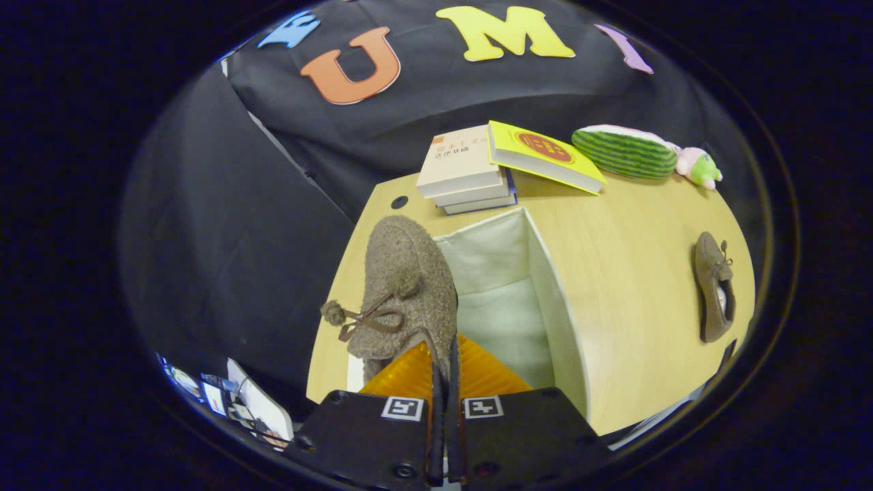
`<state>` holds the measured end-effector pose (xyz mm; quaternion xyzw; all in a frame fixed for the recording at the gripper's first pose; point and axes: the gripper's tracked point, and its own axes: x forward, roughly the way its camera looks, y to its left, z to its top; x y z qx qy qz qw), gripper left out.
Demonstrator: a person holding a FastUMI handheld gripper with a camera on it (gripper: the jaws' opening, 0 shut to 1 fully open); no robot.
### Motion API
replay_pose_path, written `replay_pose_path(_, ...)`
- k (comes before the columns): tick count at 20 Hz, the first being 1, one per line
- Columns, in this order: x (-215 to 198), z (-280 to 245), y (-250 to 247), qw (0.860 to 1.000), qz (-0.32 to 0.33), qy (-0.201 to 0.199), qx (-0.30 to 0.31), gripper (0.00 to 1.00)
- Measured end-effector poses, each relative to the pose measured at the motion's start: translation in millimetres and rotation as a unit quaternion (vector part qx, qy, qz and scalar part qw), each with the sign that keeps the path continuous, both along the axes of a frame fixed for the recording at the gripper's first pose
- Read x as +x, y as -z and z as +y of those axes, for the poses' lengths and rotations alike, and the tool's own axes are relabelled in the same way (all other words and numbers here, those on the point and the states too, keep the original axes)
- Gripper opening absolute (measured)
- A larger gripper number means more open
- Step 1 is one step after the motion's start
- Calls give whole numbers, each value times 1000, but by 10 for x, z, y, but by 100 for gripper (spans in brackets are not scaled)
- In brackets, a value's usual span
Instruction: Open the storage box then place both shoes into the box .Put the left shoe in first, then the right shoe, with the right side of both shoes facing outward in a uniform manner.
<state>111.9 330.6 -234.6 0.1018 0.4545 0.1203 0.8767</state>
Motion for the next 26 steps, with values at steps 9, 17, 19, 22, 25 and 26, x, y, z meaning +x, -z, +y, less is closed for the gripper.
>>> replay_pose_path(9,40,237,209,1000,-10,-7,20,23)
replay_pose_path(17,-64,-219,-40,993,-61,-41,-87,92)
replay_pose_path(19,-136,-309,-133,994,-58,-43,-83,93)
replay_pose_path(22,-281,-553,-278,997,-34,-20,-71,93)
replay_pose_path(25,-281,-951,-433,993,-48,-28,-102,93)
replay_pose_path(26,-275,-1083,-463,993,-53,-22,-102,93)
